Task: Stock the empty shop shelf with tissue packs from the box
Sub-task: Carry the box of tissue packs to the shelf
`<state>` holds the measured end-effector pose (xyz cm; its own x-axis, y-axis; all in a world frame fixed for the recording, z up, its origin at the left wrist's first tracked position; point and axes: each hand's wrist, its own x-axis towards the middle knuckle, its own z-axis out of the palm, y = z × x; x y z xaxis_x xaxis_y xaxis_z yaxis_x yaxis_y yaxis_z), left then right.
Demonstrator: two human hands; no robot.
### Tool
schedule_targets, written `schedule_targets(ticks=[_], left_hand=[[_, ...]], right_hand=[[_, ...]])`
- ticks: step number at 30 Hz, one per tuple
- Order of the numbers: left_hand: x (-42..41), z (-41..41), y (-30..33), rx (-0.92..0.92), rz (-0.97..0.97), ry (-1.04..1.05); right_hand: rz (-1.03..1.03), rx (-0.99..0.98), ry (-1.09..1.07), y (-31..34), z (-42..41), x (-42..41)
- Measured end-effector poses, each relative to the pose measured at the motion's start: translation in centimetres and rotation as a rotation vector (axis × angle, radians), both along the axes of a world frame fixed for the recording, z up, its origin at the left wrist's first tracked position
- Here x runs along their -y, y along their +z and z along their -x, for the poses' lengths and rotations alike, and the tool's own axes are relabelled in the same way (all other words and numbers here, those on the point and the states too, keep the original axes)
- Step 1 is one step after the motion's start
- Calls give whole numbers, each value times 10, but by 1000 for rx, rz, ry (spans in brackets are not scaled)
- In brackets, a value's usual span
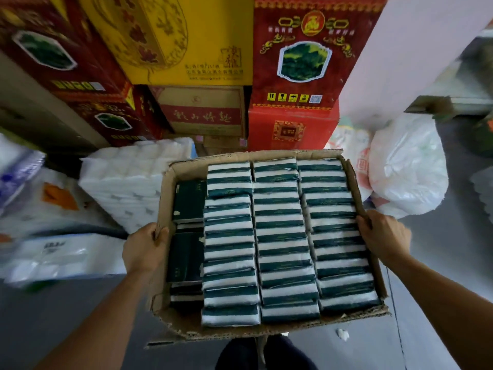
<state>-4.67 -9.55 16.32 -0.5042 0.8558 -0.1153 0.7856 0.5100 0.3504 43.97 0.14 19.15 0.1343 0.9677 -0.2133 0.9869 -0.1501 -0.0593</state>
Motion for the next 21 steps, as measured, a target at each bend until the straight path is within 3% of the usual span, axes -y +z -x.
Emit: schedule_targets(ticks=[9, 21], left_hand=[[38, 6, 69, 49, -10, 83], [124, 7, 141, 3, -133, 376]], right_hand=[[-89, 49, 166, 79, 16, -10], [-144, 22, 456, 147, 78, -50]])
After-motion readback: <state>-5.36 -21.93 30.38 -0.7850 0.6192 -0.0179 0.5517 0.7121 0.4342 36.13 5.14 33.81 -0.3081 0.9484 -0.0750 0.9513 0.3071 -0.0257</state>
